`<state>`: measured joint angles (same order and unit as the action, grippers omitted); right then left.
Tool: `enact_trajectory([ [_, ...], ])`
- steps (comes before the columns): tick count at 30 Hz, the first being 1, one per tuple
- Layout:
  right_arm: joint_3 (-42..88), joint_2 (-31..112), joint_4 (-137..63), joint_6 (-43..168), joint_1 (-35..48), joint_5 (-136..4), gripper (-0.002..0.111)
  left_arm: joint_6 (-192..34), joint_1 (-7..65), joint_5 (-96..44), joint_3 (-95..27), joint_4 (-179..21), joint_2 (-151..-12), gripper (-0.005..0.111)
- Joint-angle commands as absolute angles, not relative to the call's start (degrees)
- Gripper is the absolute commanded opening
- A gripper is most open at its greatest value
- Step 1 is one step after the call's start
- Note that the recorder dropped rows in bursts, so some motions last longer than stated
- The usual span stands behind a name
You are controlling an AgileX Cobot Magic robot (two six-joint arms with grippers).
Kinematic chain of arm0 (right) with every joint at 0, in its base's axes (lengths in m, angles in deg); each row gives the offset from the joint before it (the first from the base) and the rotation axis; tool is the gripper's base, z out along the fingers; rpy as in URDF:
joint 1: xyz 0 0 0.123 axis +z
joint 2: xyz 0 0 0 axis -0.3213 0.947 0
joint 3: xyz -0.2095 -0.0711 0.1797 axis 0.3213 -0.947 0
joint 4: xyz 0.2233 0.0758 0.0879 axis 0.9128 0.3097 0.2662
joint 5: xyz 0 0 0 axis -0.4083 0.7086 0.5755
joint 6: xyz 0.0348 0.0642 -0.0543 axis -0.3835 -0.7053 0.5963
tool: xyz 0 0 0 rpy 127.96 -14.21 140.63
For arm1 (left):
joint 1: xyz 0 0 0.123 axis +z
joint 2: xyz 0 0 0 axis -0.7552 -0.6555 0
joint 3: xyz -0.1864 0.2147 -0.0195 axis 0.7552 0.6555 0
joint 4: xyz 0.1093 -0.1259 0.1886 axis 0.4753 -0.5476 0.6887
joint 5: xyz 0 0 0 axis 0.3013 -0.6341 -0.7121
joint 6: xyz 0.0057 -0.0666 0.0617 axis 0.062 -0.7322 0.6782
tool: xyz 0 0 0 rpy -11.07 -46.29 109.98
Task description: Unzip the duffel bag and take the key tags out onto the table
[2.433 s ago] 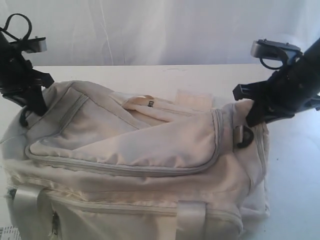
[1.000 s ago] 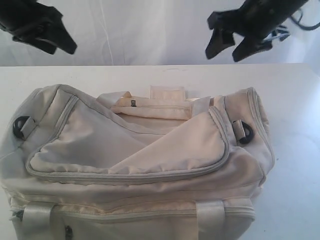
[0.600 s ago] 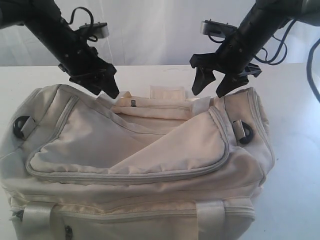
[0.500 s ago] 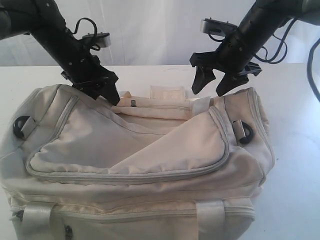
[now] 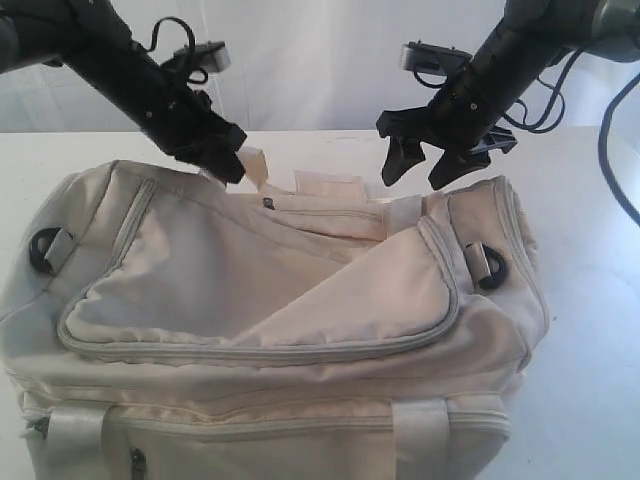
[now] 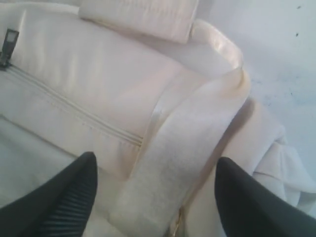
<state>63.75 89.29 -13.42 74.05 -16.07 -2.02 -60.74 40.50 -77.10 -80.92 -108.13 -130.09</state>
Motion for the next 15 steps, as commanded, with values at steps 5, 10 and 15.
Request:
enact_trajectory([
  [5,64.1,89.2,-13.8,74.3,-16.0,-5.8,0.064,-57.3,40.4,-73.7,-81.3,-110.2,-120.2,0.001],
  [10,64.1,89.9,-13.8,74.3,-16.0,-5.0,0.064,-56.1,40.4,-73.7,-81.3,-110.2,-118.0,0.001],
  [15,64.1,91.8,-13.8,74.3,-16.0,-0.7,0.064,-56.1,40.4,-73.9,-81.3,-110.2,-117.9,0.001],
])
